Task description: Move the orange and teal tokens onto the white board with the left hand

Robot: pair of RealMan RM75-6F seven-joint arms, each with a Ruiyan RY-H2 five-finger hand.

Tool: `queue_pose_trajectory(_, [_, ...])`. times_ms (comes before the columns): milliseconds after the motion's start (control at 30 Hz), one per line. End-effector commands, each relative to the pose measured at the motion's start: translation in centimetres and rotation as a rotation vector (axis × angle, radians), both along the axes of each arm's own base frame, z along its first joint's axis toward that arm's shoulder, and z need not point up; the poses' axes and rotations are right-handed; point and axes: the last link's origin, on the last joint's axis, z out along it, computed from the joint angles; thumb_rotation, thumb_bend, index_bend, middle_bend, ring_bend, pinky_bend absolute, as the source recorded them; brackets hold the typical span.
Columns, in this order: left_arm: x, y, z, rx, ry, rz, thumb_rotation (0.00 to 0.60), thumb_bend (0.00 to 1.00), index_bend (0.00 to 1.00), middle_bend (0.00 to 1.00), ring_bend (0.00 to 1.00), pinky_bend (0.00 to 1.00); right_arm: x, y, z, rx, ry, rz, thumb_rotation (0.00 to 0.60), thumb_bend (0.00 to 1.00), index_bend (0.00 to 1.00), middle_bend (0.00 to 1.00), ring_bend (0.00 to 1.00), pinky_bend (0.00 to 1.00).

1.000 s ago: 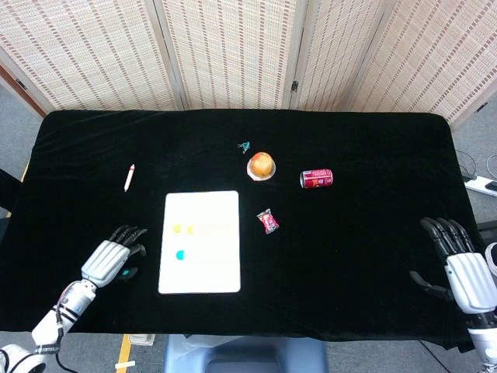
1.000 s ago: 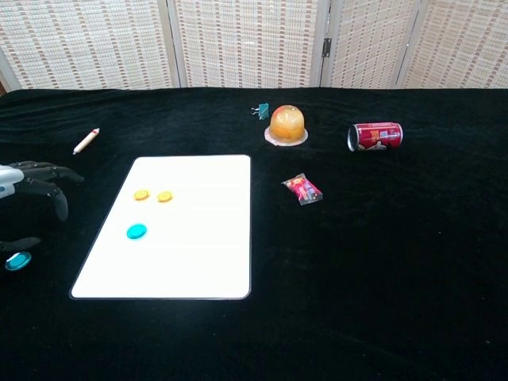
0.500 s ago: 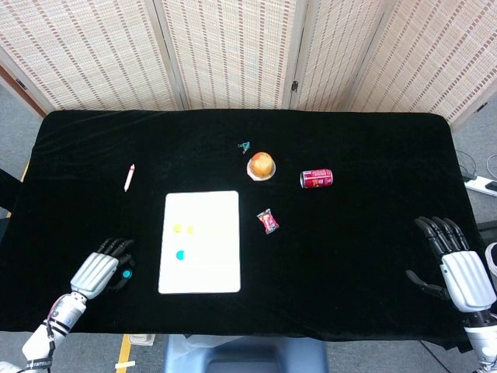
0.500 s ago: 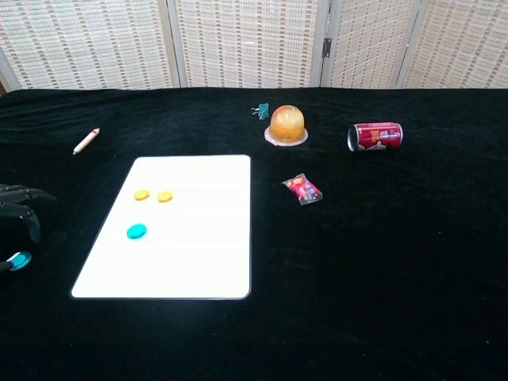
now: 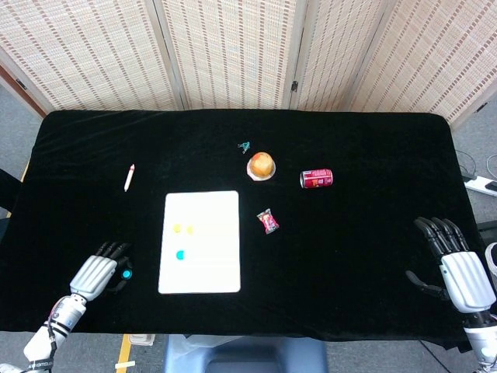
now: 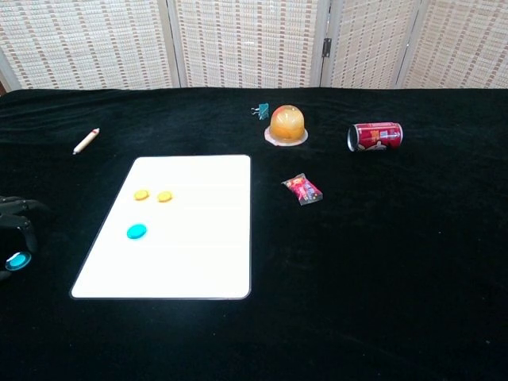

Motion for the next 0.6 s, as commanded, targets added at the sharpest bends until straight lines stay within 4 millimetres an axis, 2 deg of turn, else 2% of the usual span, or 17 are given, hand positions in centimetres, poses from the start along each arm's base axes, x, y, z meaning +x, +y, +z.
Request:
queue_pose_trajectory(33, [-0.12, 0.06, -0.02, 0.002, 0.001, 0.005, 0.6, 0.42, 0.42, 0.11, 0.0, 0.0, -0.01, 0.0, 0.0, 0.0, 0.0, 0.0, 0.6, 0.27, 0.06, 0.11, 0.02, 0.02])
queue_pose_trajectory(333, [-0.36, 0.25, 0.03, 0.01, -0.004, 0.014, 0.6, 0.42, 0.44, 0.11, 0.0, 0.0, 0.0, 0.01, -0.08, 0.001, -0.001, -0.001, 0.6, 0.27, 0.06, 0.11, 0.02, 0.02])
queue_pose_trajectory(600, [-0.35, 0.36, -0.08, 0.021, -0.011, 0.011, 0.6, 0.42, 0.52, 0.11, 0.0, 0.0, 0.07, 0.06, -0.02, -0.002, 0.001, -0.001, 0.6, 0.27, 0.06, 0.11, 0.02, 0.02])
